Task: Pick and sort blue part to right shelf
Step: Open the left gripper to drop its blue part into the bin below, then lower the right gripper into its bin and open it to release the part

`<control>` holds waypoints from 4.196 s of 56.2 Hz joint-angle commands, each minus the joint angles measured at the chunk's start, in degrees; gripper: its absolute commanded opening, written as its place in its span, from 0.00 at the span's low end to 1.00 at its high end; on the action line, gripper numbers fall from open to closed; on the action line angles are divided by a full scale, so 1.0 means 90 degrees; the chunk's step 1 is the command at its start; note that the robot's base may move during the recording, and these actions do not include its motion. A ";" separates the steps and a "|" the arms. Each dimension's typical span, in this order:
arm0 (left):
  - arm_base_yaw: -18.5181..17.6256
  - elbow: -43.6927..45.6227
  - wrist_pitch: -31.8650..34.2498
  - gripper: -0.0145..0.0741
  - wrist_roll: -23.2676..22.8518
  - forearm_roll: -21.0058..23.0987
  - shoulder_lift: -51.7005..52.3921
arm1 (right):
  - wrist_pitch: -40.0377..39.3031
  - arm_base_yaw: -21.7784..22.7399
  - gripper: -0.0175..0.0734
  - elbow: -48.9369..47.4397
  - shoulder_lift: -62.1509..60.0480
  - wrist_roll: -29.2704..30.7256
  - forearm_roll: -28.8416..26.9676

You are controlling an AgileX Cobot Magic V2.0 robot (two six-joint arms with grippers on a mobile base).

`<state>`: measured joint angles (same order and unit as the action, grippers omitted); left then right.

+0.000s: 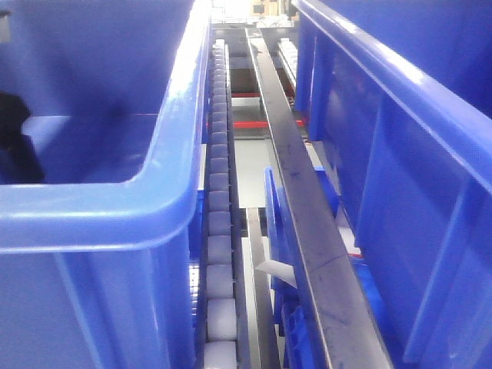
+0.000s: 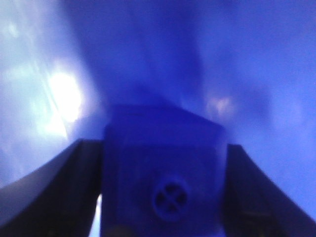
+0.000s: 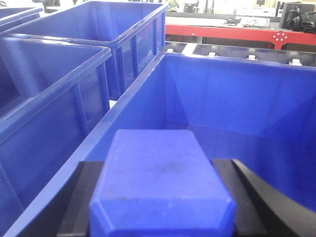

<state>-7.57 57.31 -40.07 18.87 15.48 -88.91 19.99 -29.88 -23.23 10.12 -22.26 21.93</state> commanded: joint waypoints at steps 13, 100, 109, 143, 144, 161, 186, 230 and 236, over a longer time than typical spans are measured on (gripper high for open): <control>-0.0023 0.0253 -0.0275 0.83 -0.0023 0.0167 0.1138 | -0.0535 -0.0006 0.41 -0.0193 0.0077 0.0029 0.0149; -0.0023 -0.1933 0.0050 0.31 -0.1402 -0.0492 0.7620 | 0.3681 0.0849 0.26 -0.3879 0.5380 -0.0372 0.0156; -0.0023 -0.1933 0.0012 0.31 -0.1402 -0.0492 0.7620 | 0.3351 0.1656 0.26 -0.4279 0.6362 0.0541 -0.0474; -0.0023 -0.1933 0.0012 0.31 -0.1402 -0.0308 0.7620 | 0.2667 0.2448 0.31 -0.4833 0.9215 0.2298 -0.2025; -0.0023 -0.1933 0.0012 0.31 -0.1402 -0.0308 0.7620 | 0.2667 0.2448 0.33 -0.4833 0.9215 0.2298 -0.2025; -0.0023 -0.1933 0.0012 0.31 -0.1402 -0.0308 0.7620 | 0.2710 0.2448 0.88 -0.4833 0.8949 0.2298 -0.2025; -0.0023 -0.1933 0.0012 0.31 -0.1402 -0.0335 0.7729 | 0.1982 0.2439 0.87 -0.3324 0.5809 0.2298 -0.2040; -0.0023 -0.3511 0.1578 0.31 -0.1402 -0.0726 0.9884 | 0.1010 0.2439 0.25 -0.0885 -0.1189 0.2298 -0.2040; -0.0023 -0.3511 0.1550 0.31 -0.1402 -0.0726 0.9884 | 0.0996 0.2439 0.25 -0.0885 -0.1190 0.2298 -0.2033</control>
<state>-7.57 24.35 -31.23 6.66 8.54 0.41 34.57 -8.30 -29.97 -0.85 -2.08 3.23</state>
